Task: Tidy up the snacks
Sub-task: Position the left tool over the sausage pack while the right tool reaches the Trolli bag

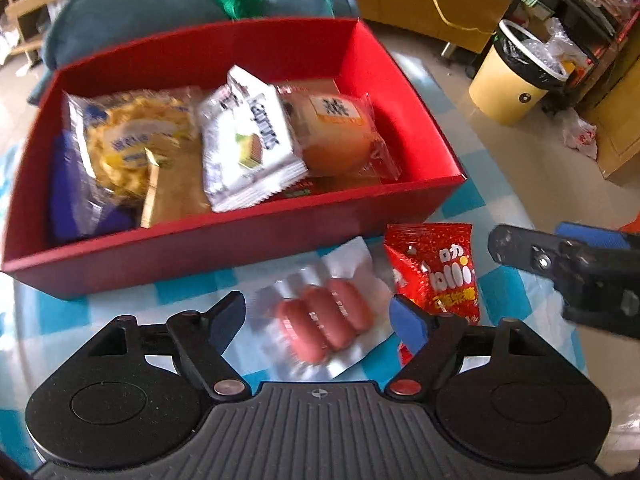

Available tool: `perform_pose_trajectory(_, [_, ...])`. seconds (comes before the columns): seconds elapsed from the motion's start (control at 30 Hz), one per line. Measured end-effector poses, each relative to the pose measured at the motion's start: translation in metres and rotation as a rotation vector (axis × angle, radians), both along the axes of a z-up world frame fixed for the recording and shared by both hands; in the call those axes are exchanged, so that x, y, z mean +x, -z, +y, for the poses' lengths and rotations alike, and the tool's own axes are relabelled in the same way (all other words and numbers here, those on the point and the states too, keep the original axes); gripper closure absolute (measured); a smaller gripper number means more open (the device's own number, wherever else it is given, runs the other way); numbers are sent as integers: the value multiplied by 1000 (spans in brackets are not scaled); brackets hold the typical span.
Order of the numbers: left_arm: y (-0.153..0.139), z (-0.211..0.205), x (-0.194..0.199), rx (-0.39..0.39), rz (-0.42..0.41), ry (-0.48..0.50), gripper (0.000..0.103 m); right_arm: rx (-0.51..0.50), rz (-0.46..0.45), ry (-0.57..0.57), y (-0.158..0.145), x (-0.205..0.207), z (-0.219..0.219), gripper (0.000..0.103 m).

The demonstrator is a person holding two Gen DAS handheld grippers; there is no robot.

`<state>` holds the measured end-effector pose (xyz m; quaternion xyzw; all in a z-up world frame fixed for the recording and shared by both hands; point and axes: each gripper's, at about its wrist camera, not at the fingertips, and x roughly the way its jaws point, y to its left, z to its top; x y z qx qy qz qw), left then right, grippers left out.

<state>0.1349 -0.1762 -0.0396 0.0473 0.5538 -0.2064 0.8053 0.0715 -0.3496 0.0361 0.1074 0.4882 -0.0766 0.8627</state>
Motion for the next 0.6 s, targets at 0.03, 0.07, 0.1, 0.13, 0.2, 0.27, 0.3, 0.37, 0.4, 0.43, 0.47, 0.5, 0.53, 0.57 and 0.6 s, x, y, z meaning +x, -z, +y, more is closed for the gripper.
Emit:
perform_pose_trajectory(0.03, [3, -4, 2, -5, 15, -6, 19, 4, -1, 0, 0, 0, -1, 36])
perform_pose_trajectory(0.07, [7, -7, 3, -9, 29, -9, 18, 8, -3, 0, -1, 0, -2, 36])
perform_pose_trajectory(0.1, [10, -11, 3, -5, 28, -8, 17, 13, -5, -1, -1, 0, -2, 36])
perform_pose_trajectory(0.13, [12, -15, 3, 7, 14, -2, 17, 16, -6, -1, -1, 0, -3, 36])
perform_pose_trajectory(0.2, [14, -21, 4, 30, -8, 19, 17, 23, -7, -6, -2, 1, -2, 36])
perform_pose_trajectory(0.27, [17, -22, 7, 36, -2, 24, 16, 22, -3, -12, 0, 1, 0, 36])
perform_pose_trajectory(0.3, [18, -21, 7, 36, -1, 25, 16, 20, 3, -14, 1, 1, 0, 36])
perform_pose_trajectory(0.37, [18, -18, 5, 62, -14, 33, 16, 18, 16, -14, 5, 3, 0, 36])
perform_pose_trajectory(0.4, [18, -15, 3, 84, -23, 35, 16, 17, 21, -14, 6, 3, 0, 36])
perform_pose_trajectory(0.43, [18, -11, 1, 97, -23, 37, 15, 16, 26, -15, 7, 4, 0, 36])
perform_pose_trajectory(0.47, [20, -4, 0, 95, -6, 38, 14, 14, 31, -15, 9, 4, 1, 36])
perform_pose_trajectory(0.5, [21, 4, -1, 87, 12, 33, 13, 12, 36, -15, 10, 5, 1, 36])
perform_pose_trajectory(0.53, [21, 10, -3, 86, 12, 31, 13, 12, 43, -16, 12, 5, 2, 36])
perform_pose_trajectory(0.57, [21, 14, -7, 95, 5, 35, 13, 13, 49, -16, 15, 5, 2, 36])
perform_pose_trajectory(0.6, [22, 18, -10, 105, 11, 44, 13, 16, 57, -17, 17, 6, 2, 36])
